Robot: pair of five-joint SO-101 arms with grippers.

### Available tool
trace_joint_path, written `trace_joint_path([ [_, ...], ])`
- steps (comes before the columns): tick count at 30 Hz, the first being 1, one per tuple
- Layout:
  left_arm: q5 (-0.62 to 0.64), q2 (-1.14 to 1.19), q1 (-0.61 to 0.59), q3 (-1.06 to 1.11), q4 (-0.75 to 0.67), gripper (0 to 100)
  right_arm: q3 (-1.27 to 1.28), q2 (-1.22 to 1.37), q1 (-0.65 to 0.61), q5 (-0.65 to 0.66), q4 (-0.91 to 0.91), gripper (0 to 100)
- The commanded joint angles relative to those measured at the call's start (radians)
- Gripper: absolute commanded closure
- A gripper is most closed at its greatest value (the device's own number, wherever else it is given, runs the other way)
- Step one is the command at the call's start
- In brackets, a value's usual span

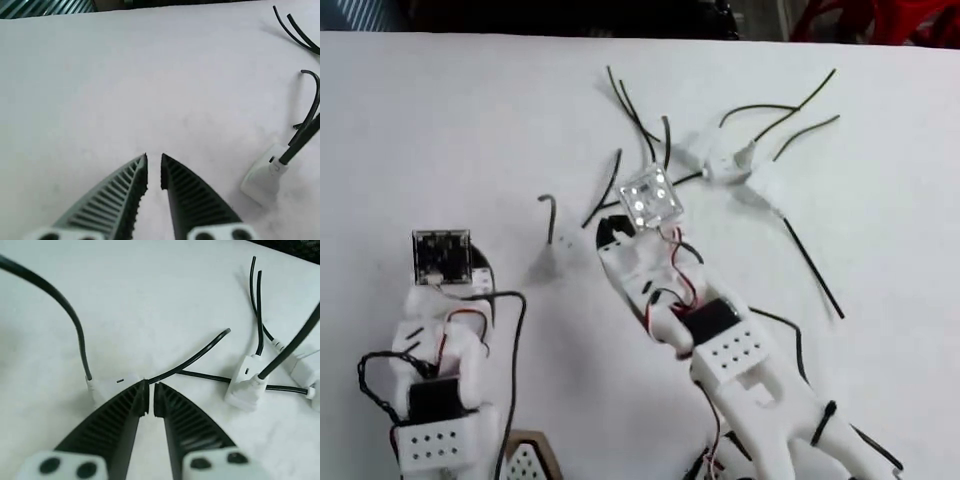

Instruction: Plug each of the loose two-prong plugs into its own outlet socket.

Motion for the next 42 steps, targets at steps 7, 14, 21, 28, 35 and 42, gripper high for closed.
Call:
trace_joint_path([
  [7, 0.005, -0.180, 0.041, 0.038, 0.044, 90, 0.080, -0.237, 0.007, -0.009, -0.012, 98.1],
  [14, 0.003, -0.180, 0.076, 0.041, 0.051, 90, 0.087, -0.361, 0.025, -0.005, -0.004, 98.1],
  [21, 0.003, -0.179, 0.077, 0.043, 0.051, 90, 0.089, -0.556, 0.131, -0.009, 0.298, 98.1],
  [28, 0.003, -0.179, 0.079, 0.043, 0.051, 90, 0.146, -0.839, 0.226, -0.002, 0.526, 98.1],
  [35, 0.003, -0.179, 0.079, 0.063, 0.043, 90, 0.350, -1.081, 0.283, -0.002, 0.601, 98.1],
  [42, 0.003, -0.176, 0.099, 0.091, 0.057, 90, 0.420, -1.050, 0.374, -0.006, 0.656, 98.1],
])
